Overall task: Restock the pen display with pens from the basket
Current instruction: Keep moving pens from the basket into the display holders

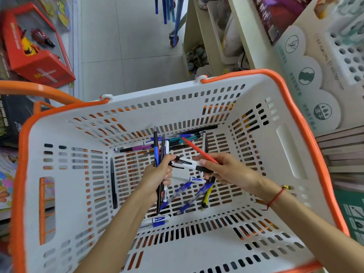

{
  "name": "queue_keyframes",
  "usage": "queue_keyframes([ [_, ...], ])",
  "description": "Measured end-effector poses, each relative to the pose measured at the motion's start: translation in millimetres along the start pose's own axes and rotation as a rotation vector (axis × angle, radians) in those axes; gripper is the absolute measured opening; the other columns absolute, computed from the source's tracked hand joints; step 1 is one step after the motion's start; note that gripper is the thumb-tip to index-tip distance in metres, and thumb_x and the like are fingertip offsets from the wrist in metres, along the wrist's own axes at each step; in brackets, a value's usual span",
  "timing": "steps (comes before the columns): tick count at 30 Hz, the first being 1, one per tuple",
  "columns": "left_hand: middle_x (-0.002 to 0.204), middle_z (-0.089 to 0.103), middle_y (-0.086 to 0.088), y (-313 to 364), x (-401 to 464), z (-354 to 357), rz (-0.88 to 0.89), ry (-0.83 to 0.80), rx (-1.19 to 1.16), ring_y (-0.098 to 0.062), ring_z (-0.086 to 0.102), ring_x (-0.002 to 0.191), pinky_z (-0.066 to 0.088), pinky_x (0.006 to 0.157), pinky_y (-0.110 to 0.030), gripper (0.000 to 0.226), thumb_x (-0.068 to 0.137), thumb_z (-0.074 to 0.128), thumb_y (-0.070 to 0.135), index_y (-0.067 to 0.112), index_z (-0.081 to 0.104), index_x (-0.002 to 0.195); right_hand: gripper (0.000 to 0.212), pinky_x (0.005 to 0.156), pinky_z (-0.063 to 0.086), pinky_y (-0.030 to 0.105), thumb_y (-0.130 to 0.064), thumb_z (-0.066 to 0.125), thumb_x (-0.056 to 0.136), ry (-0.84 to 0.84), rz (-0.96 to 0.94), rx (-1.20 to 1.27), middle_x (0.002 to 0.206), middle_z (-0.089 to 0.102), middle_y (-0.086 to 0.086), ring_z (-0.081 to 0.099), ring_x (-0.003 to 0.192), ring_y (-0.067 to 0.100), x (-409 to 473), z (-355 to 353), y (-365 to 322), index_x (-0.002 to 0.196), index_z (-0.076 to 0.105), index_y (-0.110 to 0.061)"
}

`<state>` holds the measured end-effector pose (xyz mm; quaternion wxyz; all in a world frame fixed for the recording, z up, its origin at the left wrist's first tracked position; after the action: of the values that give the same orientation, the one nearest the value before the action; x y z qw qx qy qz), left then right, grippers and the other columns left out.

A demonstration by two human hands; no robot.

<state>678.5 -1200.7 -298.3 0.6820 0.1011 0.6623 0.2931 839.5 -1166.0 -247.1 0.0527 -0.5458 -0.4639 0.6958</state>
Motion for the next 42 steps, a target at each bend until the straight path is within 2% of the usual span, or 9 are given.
queue_keyframes([
  [5,0.052,0.032,0.008,2.0,-1.5,1.8,-0.024,-0.059,0.016,-0.004,0.027,0.042,0.027,0.038,-0.014,0.016,0.091,0.064,0.028,0.014,0.056,0.091,0.024,0.044,0.035,0.013,-0.026,0.058,0.093,0.115,-0.162,-0.153,0.064,0.055,0.002,0.040,0.045,0.004,0.9,-13.1,-18.0,0.095,0.061,-0.002],
  [11,0.062,0.062,0.000,-2.9,-11.9,0.7,-0.155,-0.174,-0.013,-0.008,0.053,0.046,0.043,0.040,-0.018,0.020,0.093,0.059,0.027,0.009,0.056,0.085,0.019,0.043,0.026,0.015,-0.033,0.063,0.085,-0.387,0.001,-0.271,0.060,0.054,-0.004,0.038,0.048,0.008,-10.2,-0.2,-26.7,0.081,0.068,-0.015],
  [14,0.098,0.073,-0.012,-21.6,-28.8,22.6,-0.283,-0.374,0.178,-0.022,0.070,0.081,0.058,0.068,-0.028,0.027,0.092,0.058,0.033,0.010,0.053,0.080,0.015,0.045,0.030,0.013,-0.027,0.067,0.088,-0.395,0.060,-0.380,0.062,0.057,-0.002,0.042,0.050,0.007,1.4,15.9,-20.9,0.076,0.068,-0.019],
  [17,0.123,0.063,-0.023,-31.2,-40.4,37.0,-0.337,-0.512,0.186,-0.035,0.062,0.115,0.050,0.099,-0.042,0.040,0.086,0.062,0.044,0.009,0.060,0.104,0.021,0.041,0.029,0.012,-0.030,0.066,0.089,-0.294,0.120,-0.385,0.058,0.053,-0.005,0.038,0.046,0.006,14.1,14.9,-14.7,0.081,0.063,-0.011],
  [22,0.086,0.073,-0.013,-24.2,-47.8,42.7,-0.330,-0.498,-0.070,-0.011,0.065,0.062,0.056,0.056,-0.022,0.034,0.083,0.062,0.028,0.012,0.063,0.112,0.031,0.044,0.031,0.013,-0.040,0.065,0.087,-0.209,0.103,-0.323,0.061,0.049,-0.002,0.038,0.049,0.008,16.5,12.2,-12.4,0.083,0.059,-0.010],
  [28,0.084,0.071,-0.015,-17.6,-67.3,45.8,-0.386,-0.485,-0.077,-0.010,0.060,0.053,0.050,0.043,-0.017,0.042,0.070,0.070,0.024,0.007,0.067,0.109,0.021,0.044,0.028,0.015,-0.031,0.068,0.087,-0.209,0.030,-0.171,0.061,0.046,-0.001,0.035,0.052,0.011,-6.3,12.5,-22.6,0.074,0.060,-0.017],
  [32,0.077,0.064,-0.008,-13.4,-88.0,64.0,-0.430,-0.674,-0.118,-0.007,0.056,0.050,0.048,0.040,-0.017,0.056,0.049,0.096,0.023,0.004,0.077,0.098,0.024,0.044,0.027,0.016,-0.035,0.064,0.090,-0.223,-0.012,-0.152,0.061,0.048,-0.003,0.034,0.051,0.010,-27.2,10.8,-35.5,0.071,0.060,-0.021],
  [37,0.071,0.053,0.001,2.5,-100.5,84.1,-0.393,-0.714,0.009,-0.003,0.048,0.048,0.044,0.040,-0.014,0.045,0.083,0.071,0.021,-0.002,0.060,0.121,0.039,0.041,0.026,0.017,-0.045,0.035,0.102,0.128,-0.025,0.014,0.054,0.036,-0.009,0.027,0.041,0.005,-49.8,-33.3,-35.2,0.085,0.054,-0.015],
  [42,0.061,0.055,0.005,32.5,-111.7,109.4,-0.104,-0.509,0.455,-0.005,0.049,0.047,0.043,0.048,-0.017,0.032,0.085,0.070,0.033,0.005,0.062,0.098,0.026,0.043,0.035,0.010,-0.031,0.044,0.102,0.726,-0.134,0.121,0.071,0.052,-0.007,0.048,0.047,-0.002,-99.2,-73.8,-47.4,0.084,0.057,-0.018],
])
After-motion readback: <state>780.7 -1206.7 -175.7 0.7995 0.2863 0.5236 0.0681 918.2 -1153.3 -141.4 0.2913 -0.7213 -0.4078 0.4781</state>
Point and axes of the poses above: each hand's wrist, its own x-axis towards the middle knuckle, its own z-axis out of the palm, y = z × x, the point moved 10 cm from there along x, towards the middle knuckle
